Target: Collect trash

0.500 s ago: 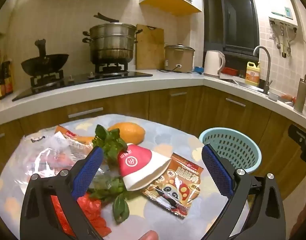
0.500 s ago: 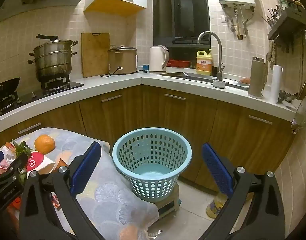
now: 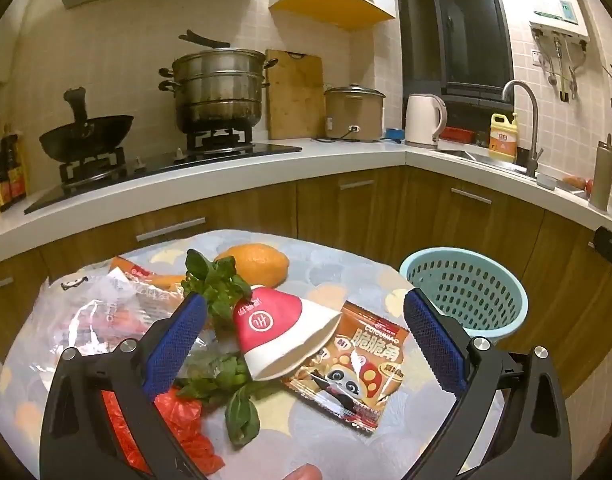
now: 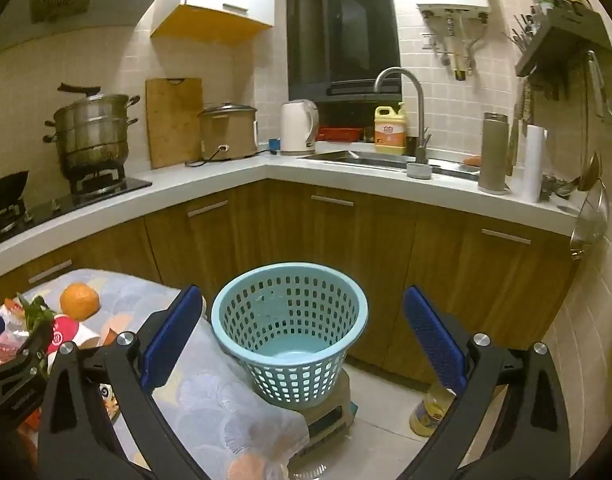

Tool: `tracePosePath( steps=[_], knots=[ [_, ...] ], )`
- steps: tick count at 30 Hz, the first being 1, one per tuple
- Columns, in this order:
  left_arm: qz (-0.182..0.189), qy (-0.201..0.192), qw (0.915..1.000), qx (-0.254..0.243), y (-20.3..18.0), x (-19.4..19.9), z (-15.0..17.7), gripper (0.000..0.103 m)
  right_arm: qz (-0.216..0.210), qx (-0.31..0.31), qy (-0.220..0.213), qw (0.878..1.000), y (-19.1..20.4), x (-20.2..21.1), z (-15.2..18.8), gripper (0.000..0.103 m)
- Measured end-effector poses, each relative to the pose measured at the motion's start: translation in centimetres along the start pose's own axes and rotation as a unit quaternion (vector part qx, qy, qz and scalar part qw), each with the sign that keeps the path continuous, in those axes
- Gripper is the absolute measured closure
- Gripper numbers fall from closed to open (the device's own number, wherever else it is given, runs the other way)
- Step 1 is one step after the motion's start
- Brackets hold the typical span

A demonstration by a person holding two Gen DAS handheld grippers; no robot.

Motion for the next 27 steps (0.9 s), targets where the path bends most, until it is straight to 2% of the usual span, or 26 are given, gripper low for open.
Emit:
tracePosePath(
  steps=[6,27],
  knots=[
    [0.001,0.004,1.0000,0.001,0.16,-0.16,-0.15,0.008,0.011,-0.001,-0.012,1.000,-0.61,0.20,-0.40,0.007],
    [0.010,-0.002,0.9999,0.008,0.12,-0.11,0.15,0.008,-0.005,0.007,-0.005,1.000,-0.46,0.15,-0.07,0.007]
  ],
)
Point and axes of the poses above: each gripper's, at about its wrist camera, not at the fingertips, and x roughly against the way its jaws point, y to its left, z to its underside, the point moved 1 cm from there along -x, roughly the way its jaws point, and after that the axes turned 7 degrees about -y, right-handed, at the moved point
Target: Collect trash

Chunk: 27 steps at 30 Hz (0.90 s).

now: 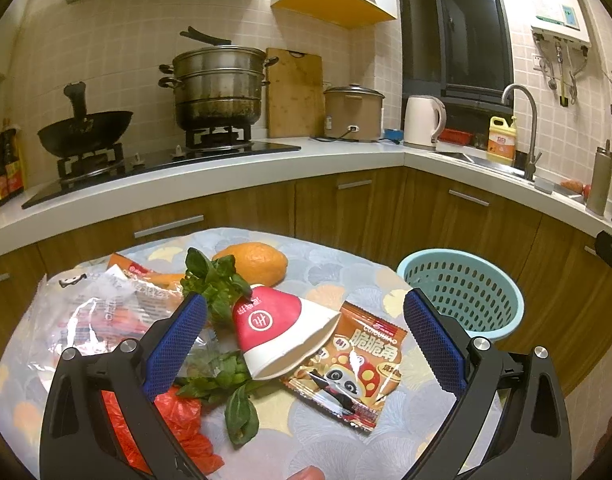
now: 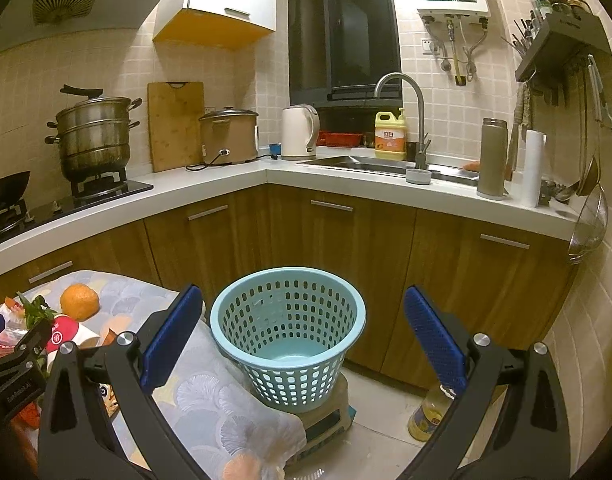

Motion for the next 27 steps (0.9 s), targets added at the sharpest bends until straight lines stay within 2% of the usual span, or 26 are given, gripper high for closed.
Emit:
tracePosePath(
  steps=[27],
  knots=[
    [0.003,-0.006,1.0000,-0.005,-0.04,0.34,-0.28,0.008,-0.005,0.007,0.008,1.000,0.18,-0.35,0.39,0.007]
  ],
)
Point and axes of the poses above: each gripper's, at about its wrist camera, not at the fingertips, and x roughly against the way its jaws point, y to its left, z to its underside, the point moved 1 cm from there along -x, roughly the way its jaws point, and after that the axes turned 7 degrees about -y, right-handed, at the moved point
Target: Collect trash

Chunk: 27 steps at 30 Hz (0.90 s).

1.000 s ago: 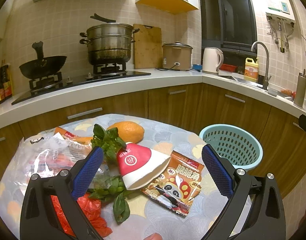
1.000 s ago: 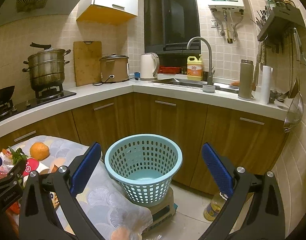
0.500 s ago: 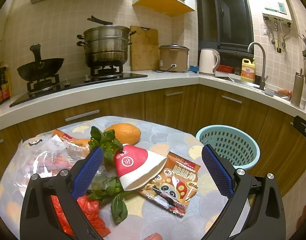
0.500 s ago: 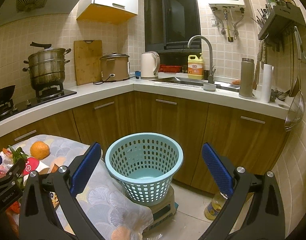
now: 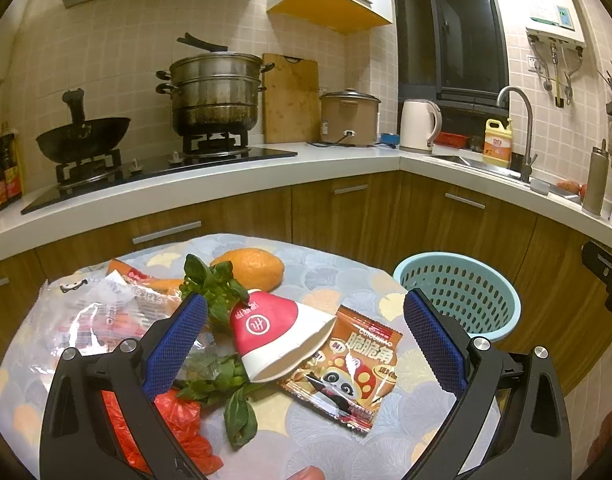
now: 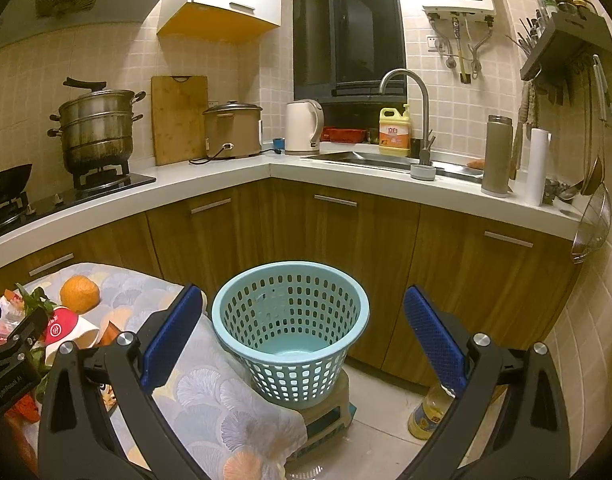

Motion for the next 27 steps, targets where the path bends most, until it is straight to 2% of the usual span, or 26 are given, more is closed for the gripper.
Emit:
tracePosePath(
  steps=[21,27],
  knots=[
    [-0.003,-0.001,1.0000,0.004,0.3,0.1,-0.3,0.008,-0.015,0.009,0.001,1.000,0.8,-0.3,0.2,0.007],
    [-0.022,-0.013,0.9997,-0.001,0.3,0.2,-0.2,0.008,-0.027,0.007,0.006,1.000,1.1,-0.5,0.2,0.007]
  ],
)
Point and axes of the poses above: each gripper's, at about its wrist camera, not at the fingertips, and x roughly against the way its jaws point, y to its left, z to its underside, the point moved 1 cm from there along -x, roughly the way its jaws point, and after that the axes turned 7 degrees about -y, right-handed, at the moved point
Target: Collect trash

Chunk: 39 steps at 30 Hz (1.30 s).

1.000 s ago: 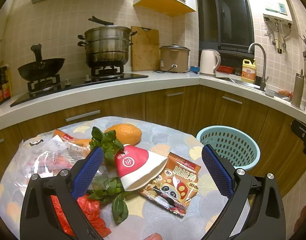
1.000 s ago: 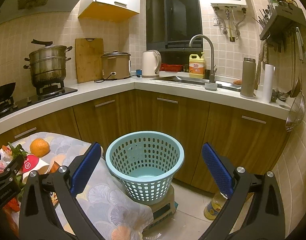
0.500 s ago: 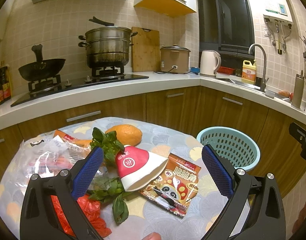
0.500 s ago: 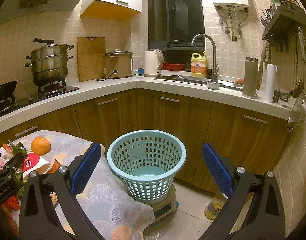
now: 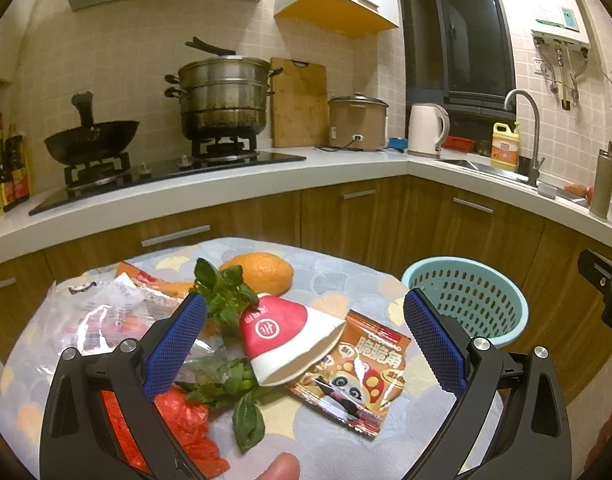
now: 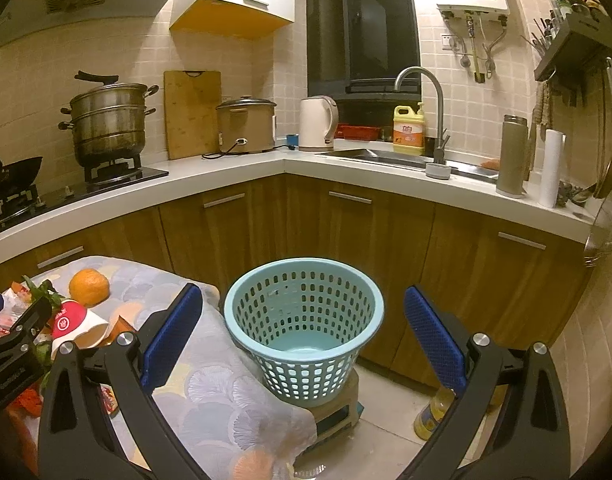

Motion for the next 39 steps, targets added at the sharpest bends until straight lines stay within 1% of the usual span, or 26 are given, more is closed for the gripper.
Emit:
tracePosePath(
  steps=[2,6,7,9,11,13,16,19,21,22,24,26,28,30,31,34,37,38,39],
  knots=[
    [-0.006,-0.005,1.0000,-0.002,-0.1,0.1,0.0,0.008,-0.008,0.000,0.000,1.000,0.4,-0.1,0.0,0.008],
    [-0.012,0.008,0.9998,-0.011,-0.2,0.0,0.1,0.008,-0.028,0.005,-0.001,1.000,1.6,-0.3,0.2,0.011],
    [-0.014,0.008,0.9998,-0.009,0.0,0.3,0.1,0.008,-0.032,0.009,0.000,0.999,2.0,-0.4,0.3,0.015],
    [-0.023,0.006,0.9997,0.002,1.0,1.1,-0.1,0.008,-0.048,0.013,0.005,0.999,2.7,-0.7,0.5,0.018],
    [-0.037,0.006,0.9992,0.010,2.2,1.9,-0.3,0.008,-0.063,0.016,0.010,0.998,3.6,-1.0,0.8,0.022],
    [-0.046,0.005,0.9987,0.020,3.5,2.7,-0.6,0.008,-0.081,0.021,0.014,0.996,4.7,-1.3,1.1,0.033],
    [-0.068,0.003,0.9970,0.035,6.3,4.1,-1.0,0.008,-0.114,0.033,0.023,0.993,6.8,-1.9,1.5,0.043],
    [-0.089,0.009,0.9949,0.046,9.1,5.1,-1.3,0.008,-0.143,0.032,0.033,0.989,8.6,-2.6,2.0,0.044],
    [-0.107,0.010,0.9927,0.056,11.4,5.7,-1.4,0.008,-0.159,0.037,0.034,0.986,9.8,-2.9,2.5,0.044],
    [-0.109,0.014,0.9920,0.061,12.4,5.8,-1.4,0.008,-0.166,0.041,0.034,0.985,10.5,-3.0,2.7,0.044],
    [-0.101,0.032,0.9911,0.080,14.7,5.5,-1.2,0.008,-0.181,0.051,0.036,0.981,11.8,-3.3,3.2,0.046],
    [-0.088,0.050,0.9905,0.093,16.1,4.8,-1.0,0.008,-0.202,0.057,0.043,0.977,12.9,-3.6,3.7,0.047],
    [-0.058,0.074,0.9899,0.106,17.3,3.7,-0.7,0.008,-0.212,0.066,0.050,0.974,13.7,-3.8,4.3,0.047],
    [-0.035,0.100,0.9874,0.117,18.2,2.6,-0.3,0.010,-0.218,0.076,0.052,0.972,14.1,-4.0,4.6,0.047],
    [-0.027,0.110,0.9867,0.117,18.4,2.1,-0.1,0.012,-0.221,0.077,0.052,0.971,14.2,-3.9,4.6,0.047],
    [-0.017,0.129,0.9853,0.111,18.6,0.9,0.4,0.012,-0.226,0.076,0.056,0.969,14.2,-4.1,4.8,0.046],
    [0.005,0.159,0.9799,0.120,18.6,-0.9,1.0,0.015,-0.230,0.081,0.057,0.968,14.4,-4.1,4.9,0.046],
    [0.006,0.167,0.9782,0.124,18.6,-1.3,1.1,0.018,-0.231,0.084,0.056,0.968,14.5,-4.1,4.9,0.046],
    [0.010,0.171,0.9771,0.126,18.6,-1.5,1.2,0.024,-0.231,0.089,0.055,0.967,14.6,-4.0,5.0,0.046]
  ],
)
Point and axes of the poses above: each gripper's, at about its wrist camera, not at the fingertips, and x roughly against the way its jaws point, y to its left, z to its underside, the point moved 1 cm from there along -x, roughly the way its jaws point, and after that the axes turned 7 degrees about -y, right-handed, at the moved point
